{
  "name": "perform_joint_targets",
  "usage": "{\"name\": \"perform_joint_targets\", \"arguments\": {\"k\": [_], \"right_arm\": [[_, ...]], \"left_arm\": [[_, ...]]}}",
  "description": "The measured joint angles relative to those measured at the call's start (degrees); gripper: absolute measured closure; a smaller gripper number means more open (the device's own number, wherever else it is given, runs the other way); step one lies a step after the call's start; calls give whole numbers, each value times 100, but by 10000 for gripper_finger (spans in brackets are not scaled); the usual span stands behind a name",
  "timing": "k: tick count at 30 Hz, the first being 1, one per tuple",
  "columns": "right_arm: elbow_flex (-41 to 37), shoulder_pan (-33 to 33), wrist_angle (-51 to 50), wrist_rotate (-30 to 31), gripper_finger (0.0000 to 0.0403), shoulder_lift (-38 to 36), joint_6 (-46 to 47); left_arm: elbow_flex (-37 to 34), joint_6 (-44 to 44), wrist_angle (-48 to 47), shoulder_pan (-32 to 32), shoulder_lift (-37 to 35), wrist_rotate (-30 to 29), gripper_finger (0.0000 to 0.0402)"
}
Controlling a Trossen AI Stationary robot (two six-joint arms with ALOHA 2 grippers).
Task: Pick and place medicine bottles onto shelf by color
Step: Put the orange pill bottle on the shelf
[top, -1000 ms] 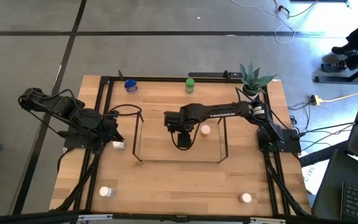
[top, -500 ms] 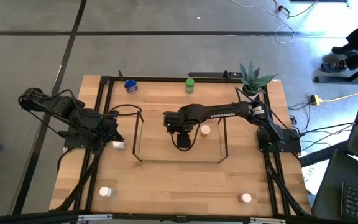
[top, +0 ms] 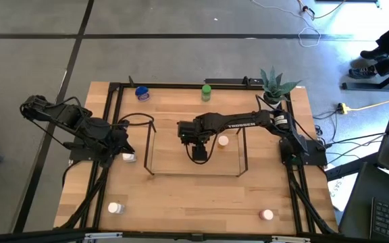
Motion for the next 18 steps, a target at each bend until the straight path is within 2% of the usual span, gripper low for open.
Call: {"name": "perform_joint_targets", "arguments": {"k": [9,18], "right_arm": [[342,1,-155,0,161,0,49],[916,2,-756,0,161,0,435]], "left_arm": [[0,0,-1,0,-2,0,376],[0,0,-6,0,-2,0,376]]}}
